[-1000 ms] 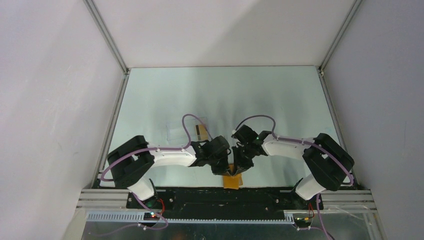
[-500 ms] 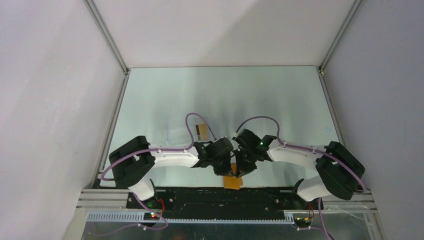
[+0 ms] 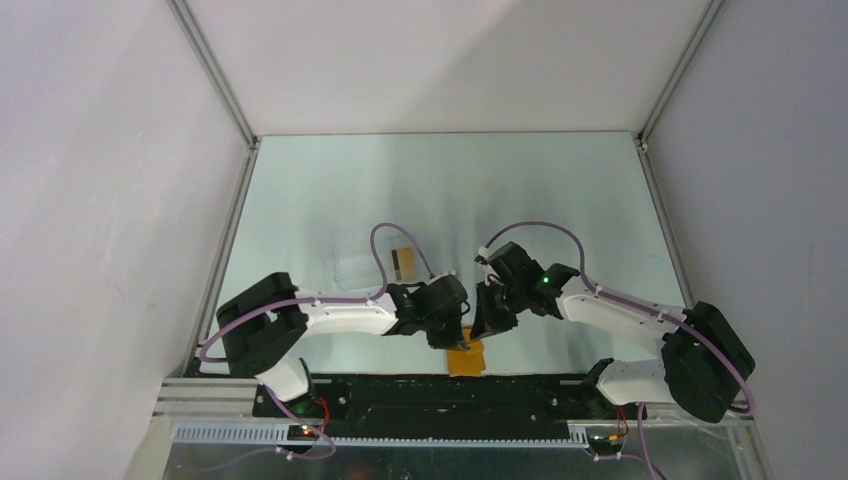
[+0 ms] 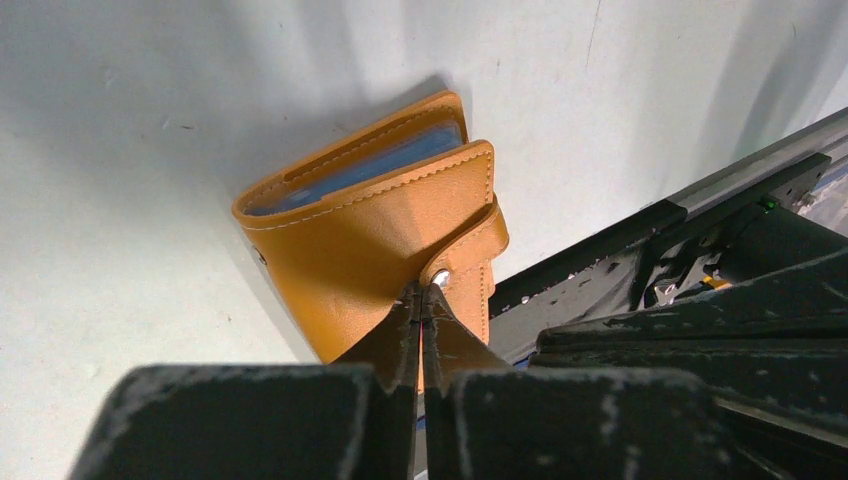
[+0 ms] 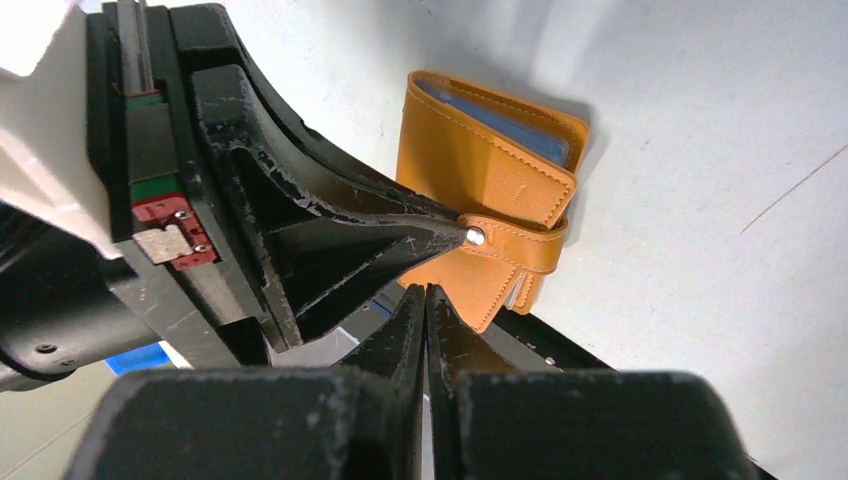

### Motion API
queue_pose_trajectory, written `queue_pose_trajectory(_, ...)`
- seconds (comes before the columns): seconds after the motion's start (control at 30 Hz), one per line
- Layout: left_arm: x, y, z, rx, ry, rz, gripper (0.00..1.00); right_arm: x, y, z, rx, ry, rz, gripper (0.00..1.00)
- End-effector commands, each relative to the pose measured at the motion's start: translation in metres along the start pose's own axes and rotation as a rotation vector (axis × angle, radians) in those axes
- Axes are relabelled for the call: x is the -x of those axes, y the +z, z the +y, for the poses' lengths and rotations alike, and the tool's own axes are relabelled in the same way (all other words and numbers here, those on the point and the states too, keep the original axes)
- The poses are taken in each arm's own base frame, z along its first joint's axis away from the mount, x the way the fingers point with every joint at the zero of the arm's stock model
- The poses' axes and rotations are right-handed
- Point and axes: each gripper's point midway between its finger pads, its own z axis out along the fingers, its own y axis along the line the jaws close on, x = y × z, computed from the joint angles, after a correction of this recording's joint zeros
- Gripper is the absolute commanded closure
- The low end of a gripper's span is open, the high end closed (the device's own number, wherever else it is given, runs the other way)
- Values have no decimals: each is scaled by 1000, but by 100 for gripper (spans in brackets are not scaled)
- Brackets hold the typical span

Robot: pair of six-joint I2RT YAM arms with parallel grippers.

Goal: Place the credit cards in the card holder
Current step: Close the card holder at the corner of the board.

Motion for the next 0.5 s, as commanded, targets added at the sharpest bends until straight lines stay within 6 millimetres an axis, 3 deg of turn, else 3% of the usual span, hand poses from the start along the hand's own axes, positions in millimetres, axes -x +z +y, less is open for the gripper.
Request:
queue_pose_trajectory(0.0,3,-9,-7,-15,27,-23,100,-1,4,4,22,-29,17,98)
queue_pose_trajectory(0.47,-5,-7,-10,-22,32,14,100,-22,37,-17,-27,2,113,100)
